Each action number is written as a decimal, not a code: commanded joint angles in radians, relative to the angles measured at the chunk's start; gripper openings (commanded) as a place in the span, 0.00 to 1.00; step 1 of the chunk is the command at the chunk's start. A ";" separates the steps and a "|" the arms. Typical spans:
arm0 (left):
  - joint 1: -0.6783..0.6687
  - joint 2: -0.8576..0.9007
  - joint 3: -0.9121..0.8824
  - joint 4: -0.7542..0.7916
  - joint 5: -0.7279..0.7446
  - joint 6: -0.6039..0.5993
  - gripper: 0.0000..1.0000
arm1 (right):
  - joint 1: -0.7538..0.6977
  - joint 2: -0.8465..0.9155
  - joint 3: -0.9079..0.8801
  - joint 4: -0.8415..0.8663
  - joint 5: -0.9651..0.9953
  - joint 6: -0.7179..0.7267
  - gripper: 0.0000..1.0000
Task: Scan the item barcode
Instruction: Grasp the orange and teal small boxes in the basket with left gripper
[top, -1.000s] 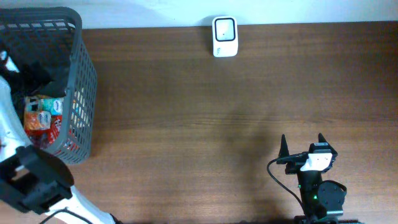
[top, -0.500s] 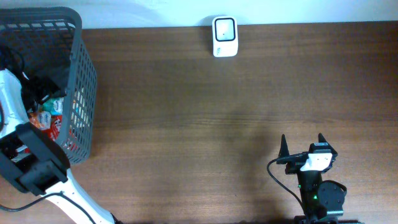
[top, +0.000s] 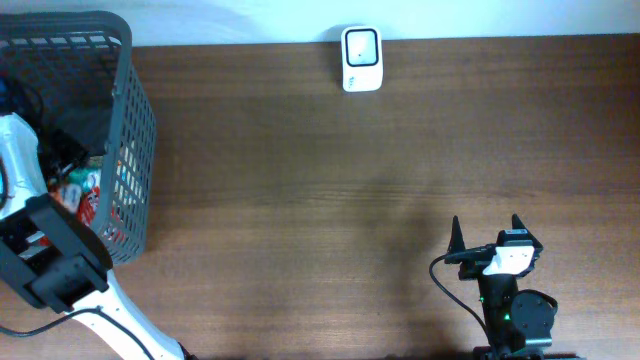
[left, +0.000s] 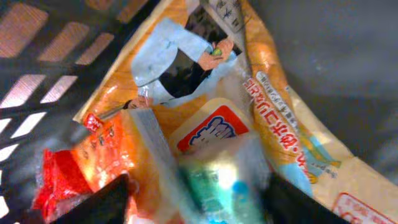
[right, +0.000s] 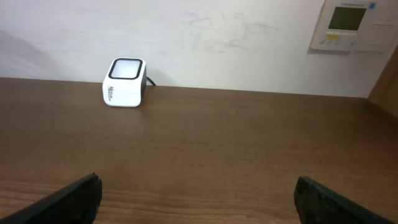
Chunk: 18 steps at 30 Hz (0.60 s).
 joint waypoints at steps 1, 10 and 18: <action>0.006 0.009 -0.052 0.011 -0.018 -0.006 0.62 | -0.006 -0.006 -0.008 -0.003 0.012 0.008 0.98; 0.006 0.009 -0.080 0.022 -0.016 -0.006 0.37 | -0.006 -0.006 -0.008 -0.003 0.012 0.008 0.98; 0.006 0.008 -0.058 0.009 0.074 -0.006 0.00 | -0.006 -0.006 -0.008 -0.003 0.012 0.008 0.98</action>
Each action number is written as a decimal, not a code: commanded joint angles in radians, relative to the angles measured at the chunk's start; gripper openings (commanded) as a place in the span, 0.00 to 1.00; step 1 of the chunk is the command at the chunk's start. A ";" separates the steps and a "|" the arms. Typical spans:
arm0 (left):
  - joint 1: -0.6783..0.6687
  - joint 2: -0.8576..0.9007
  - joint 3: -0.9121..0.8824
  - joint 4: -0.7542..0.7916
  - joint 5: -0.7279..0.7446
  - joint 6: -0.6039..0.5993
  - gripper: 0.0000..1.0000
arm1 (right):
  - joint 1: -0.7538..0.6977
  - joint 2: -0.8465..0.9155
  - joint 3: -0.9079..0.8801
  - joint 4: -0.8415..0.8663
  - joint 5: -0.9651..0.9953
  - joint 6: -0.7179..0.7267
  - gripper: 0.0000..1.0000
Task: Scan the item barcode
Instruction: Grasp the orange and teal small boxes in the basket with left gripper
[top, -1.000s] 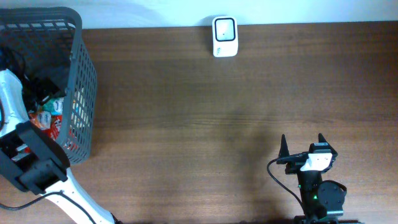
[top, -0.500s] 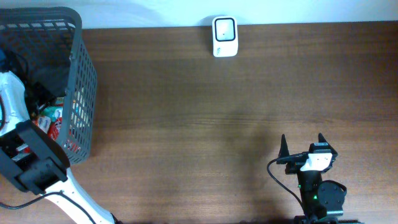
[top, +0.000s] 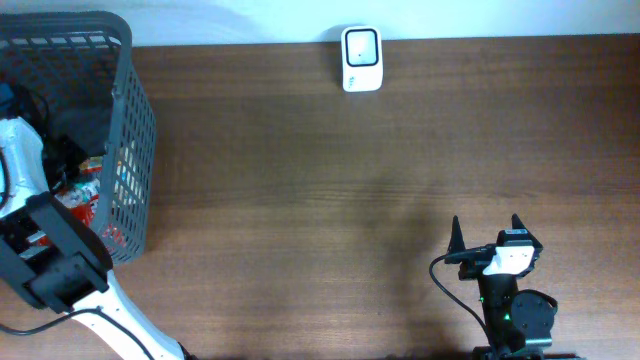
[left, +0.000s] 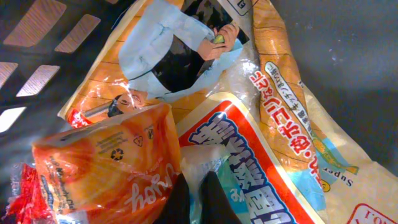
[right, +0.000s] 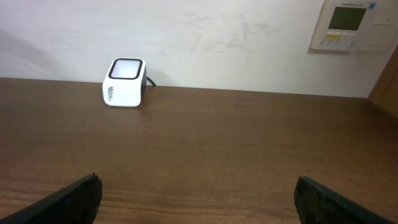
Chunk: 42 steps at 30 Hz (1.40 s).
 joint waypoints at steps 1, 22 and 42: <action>0.007 0.009 0.011 -0.032 0.075 0.001 0.00 | -0.006 -0.006 -0.008 -0.003 0.012 0.008 0.98; -0.005 -0.124 0.351 -0.224 0.114 0.001 0.00 | -0.006 -0.006 -0.008 -0.003 0.012 0.008 0.98; -0.028 -0.172 0.145 -0.113 0.114 0.002 0.00 | -0.006 -0.006 -0.008 -0.003 0.012 0.008 0.98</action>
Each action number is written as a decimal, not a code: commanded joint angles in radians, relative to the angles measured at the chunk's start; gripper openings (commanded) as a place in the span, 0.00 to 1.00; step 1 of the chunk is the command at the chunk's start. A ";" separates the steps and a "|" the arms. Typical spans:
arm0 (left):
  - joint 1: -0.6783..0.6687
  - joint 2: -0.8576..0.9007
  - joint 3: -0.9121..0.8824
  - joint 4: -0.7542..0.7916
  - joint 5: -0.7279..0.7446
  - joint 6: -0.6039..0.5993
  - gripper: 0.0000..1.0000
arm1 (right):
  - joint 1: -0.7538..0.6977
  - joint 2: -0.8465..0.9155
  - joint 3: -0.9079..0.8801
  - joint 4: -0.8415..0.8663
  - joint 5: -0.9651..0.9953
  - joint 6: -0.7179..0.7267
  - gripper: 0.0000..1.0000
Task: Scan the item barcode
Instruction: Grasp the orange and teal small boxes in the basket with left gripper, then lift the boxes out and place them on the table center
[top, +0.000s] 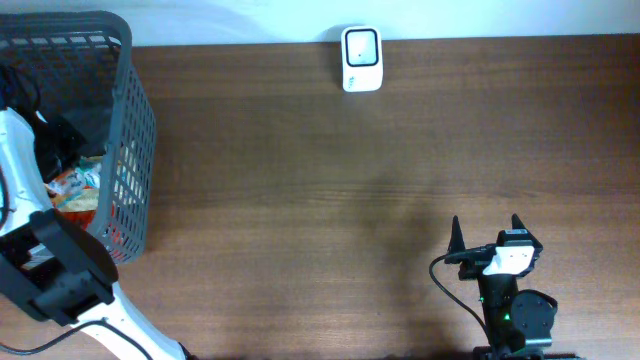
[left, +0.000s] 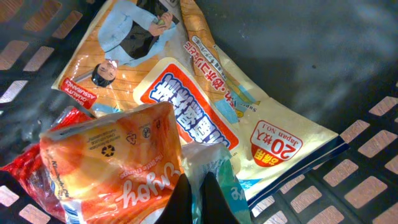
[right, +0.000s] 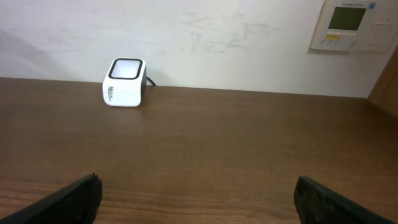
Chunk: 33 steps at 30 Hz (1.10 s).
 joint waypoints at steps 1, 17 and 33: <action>0.002 -0.079 0.089 0.002 0.008 0.002 0.00 | -0.006 -0.006 -0.008 -0.003 0.012 0.008 0.98; -0.082 -0.394 0.239 0.050 0.473 0.002 0.00 | -0.006 -0.006 -0.008 -0.003 0.012 0.008 0.98; -0.810 -0.197 -0.010 0.029 0.252 0.062 0.00 | -0.006 -0.006 -0.008 -0.003 0.012 0.008 0.98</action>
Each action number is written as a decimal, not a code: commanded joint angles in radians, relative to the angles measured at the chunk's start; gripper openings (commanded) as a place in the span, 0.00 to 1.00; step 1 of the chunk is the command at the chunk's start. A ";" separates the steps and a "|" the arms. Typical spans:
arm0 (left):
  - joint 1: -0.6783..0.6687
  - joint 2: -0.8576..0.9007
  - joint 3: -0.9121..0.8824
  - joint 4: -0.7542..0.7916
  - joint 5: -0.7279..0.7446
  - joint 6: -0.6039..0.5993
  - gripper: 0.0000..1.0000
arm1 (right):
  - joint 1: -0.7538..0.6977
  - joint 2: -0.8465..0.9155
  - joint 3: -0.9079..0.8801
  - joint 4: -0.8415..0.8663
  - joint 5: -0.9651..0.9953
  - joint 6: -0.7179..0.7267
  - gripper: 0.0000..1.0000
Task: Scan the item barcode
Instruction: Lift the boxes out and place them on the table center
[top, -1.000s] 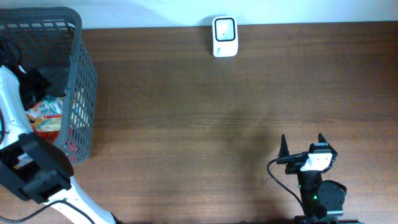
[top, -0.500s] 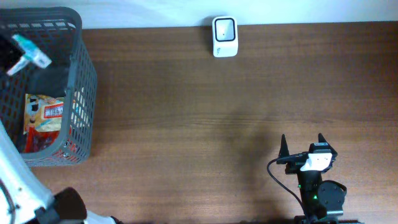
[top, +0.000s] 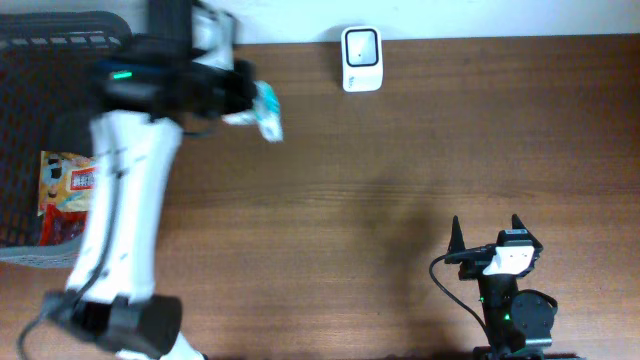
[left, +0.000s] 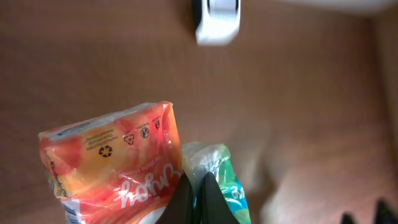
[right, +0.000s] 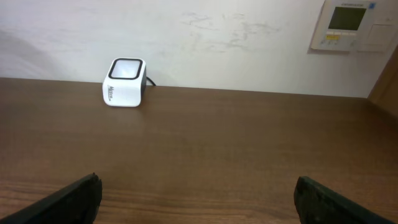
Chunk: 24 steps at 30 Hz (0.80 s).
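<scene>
My left gripper (left: 199, 200) is shut on the clear edge of a green packet (left: 225, 180), and an orange packet (left: 115, 165) hangs against it on the left. In the overhead view the left gripper (top: 243, 100) holds the green packet (top: 266, 107) above the table, left of and a little nearer than the white scanner (top: 361, 45). The scanner (left: 217, 18) shows at the top of the left wrist view, blurred. My right gripper (top: 497, 233) rests open at the front right, with the scanner (right: 125, 82) far ahead of it by the wall.
A dark wire basket (top: 40, 60) stands at the far left with an orange bag (top: 68, 182) and a red packet inside. The wooden table (top: 400, 170) runs from the basket to the right edge. A white wall (right: 217, 37) backs the table.
My left gripper was inside the basket, shut on the packets above the large bag. Now it holds them out over the table near the scanner. The right arm has not moved.
My left gripper was open low in the basket around the green packet. Then it was shut on that packet's edge beside the orange one, then held both higher over the large bag. Now both hang over the table left of the scanner.
</scene>
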 joint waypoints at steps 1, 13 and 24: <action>-0.113 0.116 -0.071 0.003 -0.085 0.018 0.00 | -0.006 -0.006 -0.008 -0.003 0.012 0.008 0.98; -0.282 0.407 -0.073 0.013 -0.085 0.018 0.12 | -0.006 -0.006 -0.008 -0.003 0.012 0.008 0.98; -0.230 0.407 0.071 -0.073 -0.084 0.046 0.51 | -0.006 -0.006 -0.008 -0.003 0.012 0.008 0.98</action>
